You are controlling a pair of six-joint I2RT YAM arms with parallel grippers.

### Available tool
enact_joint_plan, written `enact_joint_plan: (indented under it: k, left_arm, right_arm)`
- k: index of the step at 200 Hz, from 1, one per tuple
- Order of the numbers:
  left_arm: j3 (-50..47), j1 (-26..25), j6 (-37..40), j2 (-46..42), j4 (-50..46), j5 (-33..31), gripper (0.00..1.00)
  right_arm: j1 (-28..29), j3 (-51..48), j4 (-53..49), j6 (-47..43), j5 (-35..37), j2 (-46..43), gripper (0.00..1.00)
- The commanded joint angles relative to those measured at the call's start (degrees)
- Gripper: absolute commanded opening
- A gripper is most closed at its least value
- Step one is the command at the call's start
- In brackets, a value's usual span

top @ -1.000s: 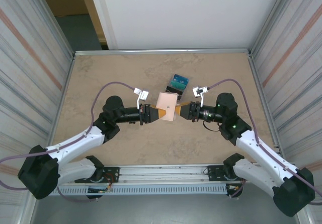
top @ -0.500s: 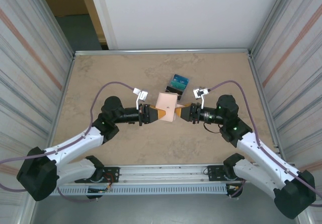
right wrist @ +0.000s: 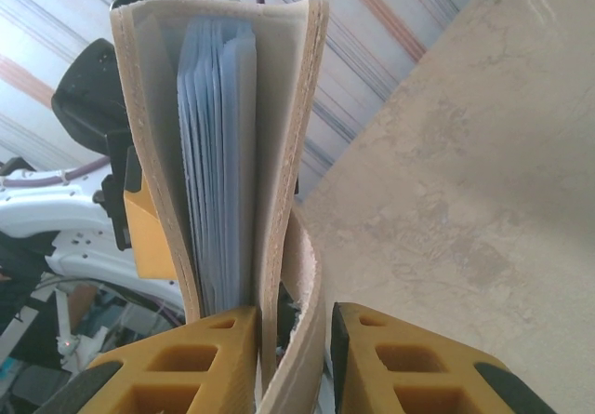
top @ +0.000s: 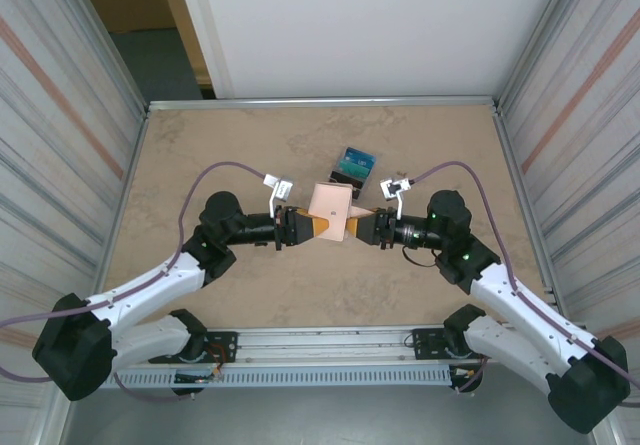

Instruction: Take the credit cards out of the card holder

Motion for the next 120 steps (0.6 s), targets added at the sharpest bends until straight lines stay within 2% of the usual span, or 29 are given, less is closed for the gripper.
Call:
enact_joint_plan:
  k: [1, 79, 108, 120]
  left_arm:
    - [0.82, -0.48, 0.25, -0.49, 3.62, 1.05, 0.0]
    - [1.26, -1.56, -0.42, 0.1, 3.59, 1.87, 0.0]
    - [0.86, -1.56, -0.53, -1.34, 0.81, 0.21, 0.0]
    - [0.48, -1.56, 0.27, -3.31, -2.55, -1.94, 0.08]
  right_arm:
    - [0.76, 0.31, 1.2, 0.22, 0.27, 0.13, 0.27]
    - [3.94, 0.35, 6.01, 1.71, 0.52, 0.87, 0.26]
    - [5.33, 0.45, 3.36, 0.19, 4.16, -0.51, 0.06]
    - [5.31, 0.36, 1.37, 0.01, 5.77, -1.21, 0.01]
